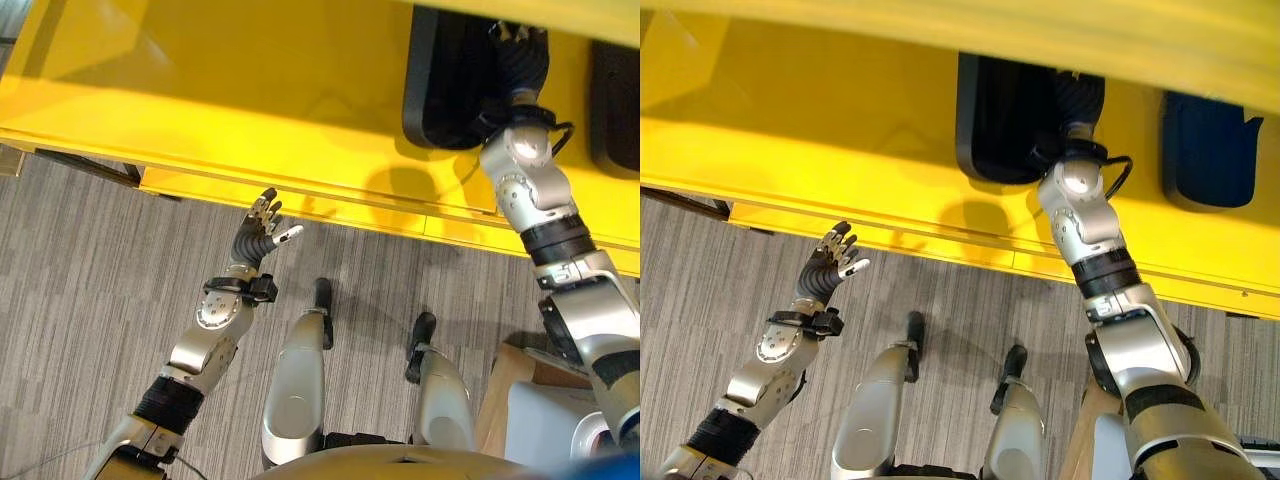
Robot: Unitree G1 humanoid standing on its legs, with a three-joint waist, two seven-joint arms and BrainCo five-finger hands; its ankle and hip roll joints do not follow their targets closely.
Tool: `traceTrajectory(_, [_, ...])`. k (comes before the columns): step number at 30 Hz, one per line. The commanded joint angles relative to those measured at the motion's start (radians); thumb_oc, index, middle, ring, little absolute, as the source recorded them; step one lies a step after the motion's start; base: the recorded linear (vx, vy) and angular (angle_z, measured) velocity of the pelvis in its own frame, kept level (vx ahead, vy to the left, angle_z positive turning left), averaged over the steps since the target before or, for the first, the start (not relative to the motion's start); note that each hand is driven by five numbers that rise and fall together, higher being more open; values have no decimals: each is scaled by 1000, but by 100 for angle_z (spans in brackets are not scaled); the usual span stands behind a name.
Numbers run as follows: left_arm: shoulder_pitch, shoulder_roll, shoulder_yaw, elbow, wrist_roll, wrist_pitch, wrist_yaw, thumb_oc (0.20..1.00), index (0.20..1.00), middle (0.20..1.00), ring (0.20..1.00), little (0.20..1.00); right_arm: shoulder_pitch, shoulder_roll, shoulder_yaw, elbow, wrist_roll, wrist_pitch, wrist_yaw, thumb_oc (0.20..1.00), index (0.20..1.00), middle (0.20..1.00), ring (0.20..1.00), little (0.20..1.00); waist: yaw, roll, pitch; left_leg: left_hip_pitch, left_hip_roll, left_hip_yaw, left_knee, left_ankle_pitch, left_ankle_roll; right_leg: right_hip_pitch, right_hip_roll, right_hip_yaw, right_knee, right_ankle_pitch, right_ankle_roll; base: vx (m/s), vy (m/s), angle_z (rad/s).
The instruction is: Move parts from the plastic box to the shelf.
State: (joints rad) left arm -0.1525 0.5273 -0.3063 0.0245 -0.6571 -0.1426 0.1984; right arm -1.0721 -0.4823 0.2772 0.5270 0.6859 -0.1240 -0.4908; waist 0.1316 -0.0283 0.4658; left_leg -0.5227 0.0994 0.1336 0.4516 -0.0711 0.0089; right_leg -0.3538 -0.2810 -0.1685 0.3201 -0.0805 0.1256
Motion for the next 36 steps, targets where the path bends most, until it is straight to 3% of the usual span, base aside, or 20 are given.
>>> traceTrajectory(1, [56, 47, -7, -82, -17, -66, -5, 1000, 1000, 1000, 1000, 1000, -94, -71, 2, 0, 10, -61, -15, 200, 200, 200, 200, 200, 16, 2, -72, -60, 107, -55, 77, -18, -100, 15, -57, 4, 40, 35, 22, -67, 14, -4])
traceTrajectory(6, [48, 62, -31, -89, -40, -75, -16, 1000, 1000, 1000, 1000, 1000, -285, -95, 73, 295, 29, -23, 1, 200, 200, 200, 200, 200, 18, 19, -59, -108, 118, -61, 112, -21, -104, -69, -44, 25, 110, 20, 14, -83, 8, -8])
traceTrajectory(12, [40, 70, -41, -88, -57, -84, -19, 1000, 1000, 1000, 1000, 1000, -348, -87, 107, 445, 79, -18, 30, 200, 200, 200, 200, 200, 21, 24, -60, -134, 120, -69, 117, -18, -105, -102, -37, 25, 123, 12, 11, -26, -8, -4])
traceTrajectory(25, [13, 85, -63, -83, -70, -101, -23, 1000, 1000, 1000, 1000, 1000, -410, -82, 162, 671, 99, 9, 78, 200, 200, 200, 200, 200, 39, 34, -45, -159, 101, -88, 92, 5, -105, -112, -33, 1, 126, 9, 11, -3, -9, 1])
traceTrajectory(33, [-2, 82, -75, -77, -69, -105, -19, 1000, 1000, 1000, 1000, 1000, -401, -76, 154, 688, 102, 5, 75, 200, 200, 200, 200, 200, 49, 40, -38, -176, 94, -101, 97, 3, -103, -112, -34, -12, 131, -1, 12, 35, -15, 5])
traceTrajectory(34, [-2, 82, -76, -76, -68, -106, -19, 1000, 1000, 1000, 1000, 1000, -399, -75, 152, 689, 105, 4, 74, 200, 200, 200, 200, 200, 51, 39, -40, -168, 95, -105, 104, -26, -111, -102, -33, -11, 137, -24, 18, 39, -3, 4])
traceTrajectory(35, [-3, 83, -79, -76, -67, -107, -19, 1000, 1000, 1000, 1000, 1000, -401, -76, 151, 699, 102, 6, 74, 200, 200, 200, 200, 200, 54, 41, -35, -180, 93, -103, 102, -3, -101, -109, -35, -17, 132, -3, 13, 120, -20, 5])
traceTrajectory(36, [-2, 83, -80, -75, -67, -107, -19, 1000, 1000, 1000, 1000, 1000, -401, -76, 151, 700, 102, 6, 74, 200, 200, 200, 200, 200, 54, 40, -39, -171, 94, -107, 107, -29, -110, -101, -34, -14, 137, -24, 18, 26, -4, 7])
